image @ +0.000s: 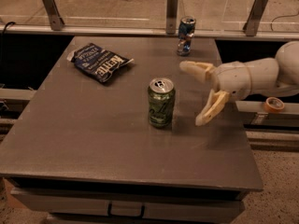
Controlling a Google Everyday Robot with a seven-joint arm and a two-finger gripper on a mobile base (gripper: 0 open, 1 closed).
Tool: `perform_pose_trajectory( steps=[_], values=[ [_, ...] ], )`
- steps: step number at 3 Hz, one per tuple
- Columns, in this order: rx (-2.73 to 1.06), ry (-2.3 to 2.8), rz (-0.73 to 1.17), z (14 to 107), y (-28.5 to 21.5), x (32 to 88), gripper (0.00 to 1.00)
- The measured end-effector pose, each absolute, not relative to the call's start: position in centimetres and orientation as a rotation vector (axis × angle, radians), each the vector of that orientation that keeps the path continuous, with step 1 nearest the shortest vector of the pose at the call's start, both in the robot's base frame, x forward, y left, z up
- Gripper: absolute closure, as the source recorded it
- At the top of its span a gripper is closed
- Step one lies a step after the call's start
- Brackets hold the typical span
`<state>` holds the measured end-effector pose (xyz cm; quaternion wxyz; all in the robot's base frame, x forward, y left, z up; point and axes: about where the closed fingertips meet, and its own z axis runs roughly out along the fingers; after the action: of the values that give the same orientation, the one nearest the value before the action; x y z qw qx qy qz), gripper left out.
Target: Place green can upright
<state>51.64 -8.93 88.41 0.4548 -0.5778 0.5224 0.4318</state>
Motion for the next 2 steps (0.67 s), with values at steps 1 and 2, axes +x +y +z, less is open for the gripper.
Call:
perform_pose_trajectory(
  steps=[1, 2],
  values=[
    [-1.386, 1.411, 0.832, 92.9, -16.4, 54.8, 0.0],
    [-1.267, 1.54, 0.56, 98.8, -24.9, 56.6, 0.0]
  ],
)
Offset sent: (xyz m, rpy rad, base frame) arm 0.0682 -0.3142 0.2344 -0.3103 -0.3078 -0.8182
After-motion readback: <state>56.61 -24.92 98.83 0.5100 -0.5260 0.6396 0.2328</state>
